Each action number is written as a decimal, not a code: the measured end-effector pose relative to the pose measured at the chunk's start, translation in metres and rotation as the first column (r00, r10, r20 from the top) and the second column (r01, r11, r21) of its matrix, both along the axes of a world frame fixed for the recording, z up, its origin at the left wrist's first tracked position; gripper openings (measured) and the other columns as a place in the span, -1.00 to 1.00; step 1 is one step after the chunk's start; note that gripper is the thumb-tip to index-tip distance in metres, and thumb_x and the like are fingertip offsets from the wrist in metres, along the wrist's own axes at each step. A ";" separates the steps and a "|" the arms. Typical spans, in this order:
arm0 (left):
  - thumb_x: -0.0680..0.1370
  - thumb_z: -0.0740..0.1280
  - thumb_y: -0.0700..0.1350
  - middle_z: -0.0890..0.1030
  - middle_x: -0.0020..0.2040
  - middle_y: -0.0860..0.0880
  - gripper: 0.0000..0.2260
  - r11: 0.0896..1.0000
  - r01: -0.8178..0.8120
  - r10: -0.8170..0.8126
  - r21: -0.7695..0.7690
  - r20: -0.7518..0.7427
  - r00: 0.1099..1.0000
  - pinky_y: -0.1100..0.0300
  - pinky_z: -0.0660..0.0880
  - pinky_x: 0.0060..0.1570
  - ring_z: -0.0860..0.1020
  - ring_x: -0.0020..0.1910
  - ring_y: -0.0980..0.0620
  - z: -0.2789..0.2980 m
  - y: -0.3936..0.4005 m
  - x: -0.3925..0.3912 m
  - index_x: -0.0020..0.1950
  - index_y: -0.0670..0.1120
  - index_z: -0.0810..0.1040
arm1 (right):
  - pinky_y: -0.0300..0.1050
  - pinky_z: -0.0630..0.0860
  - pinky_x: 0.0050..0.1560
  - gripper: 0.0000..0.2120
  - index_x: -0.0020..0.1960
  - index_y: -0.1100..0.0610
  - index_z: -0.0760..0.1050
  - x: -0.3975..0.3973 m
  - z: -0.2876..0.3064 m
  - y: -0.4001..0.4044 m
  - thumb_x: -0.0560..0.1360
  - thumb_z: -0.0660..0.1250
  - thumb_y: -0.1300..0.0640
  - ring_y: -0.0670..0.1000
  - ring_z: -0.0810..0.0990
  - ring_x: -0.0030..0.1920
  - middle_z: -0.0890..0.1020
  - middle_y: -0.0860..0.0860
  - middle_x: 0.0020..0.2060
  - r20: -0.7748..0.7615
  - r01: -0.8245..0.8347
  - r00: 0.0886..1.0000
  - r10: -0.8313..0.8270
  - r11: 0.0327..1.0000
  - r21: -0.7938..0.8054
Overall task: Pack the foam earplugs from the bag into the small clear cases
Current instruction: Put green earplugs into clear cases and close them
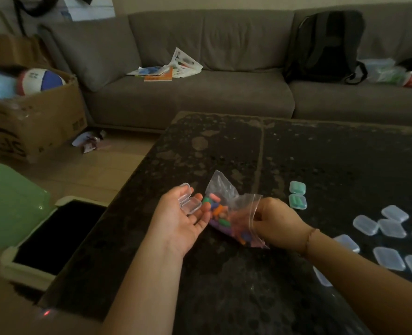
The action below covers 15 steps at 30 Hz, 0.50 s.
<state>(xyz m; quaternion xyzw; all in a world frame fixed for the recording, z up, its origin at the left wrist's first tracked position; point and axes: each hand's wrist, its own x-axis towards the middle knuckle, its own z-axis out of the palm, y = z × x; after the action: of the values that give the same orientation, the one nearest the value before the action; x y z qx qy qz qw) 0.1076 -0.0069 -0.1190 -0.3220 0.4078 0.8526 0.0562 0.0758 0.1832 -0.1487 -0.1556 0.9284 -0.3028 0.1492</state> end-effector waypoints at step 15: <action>0.62 0.31 -0.03 0.62 0.14 -0.13 -0.78 0.997 0.022 -0.018 -0.078 0.049 0.999 -0.04 0.52 0.09 0.62 0.09 -0.13 -0.007 0.002 0.002 0.20 -0.09 0.57 | -0.25 0.61 -0.30 -0.75 -0.02 -0.08 0.52 -0.009 -0.002 -0.028 0.42 0.42 -0.20 -0.14 0.67 -0.33 0.67 -0.04 -0.27 0.035 0.120 0.992 -0.124 0.988 0.099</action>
<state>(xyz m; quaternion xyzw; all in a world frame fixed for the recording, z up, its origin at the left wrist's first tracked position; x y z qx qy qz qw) 0.1092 -0.0044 -0.1264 -0.3404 0.4425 0.8273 0.0618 0.0669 0.1551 -0.1504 -0.0850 0.9465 -0.2690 0.1568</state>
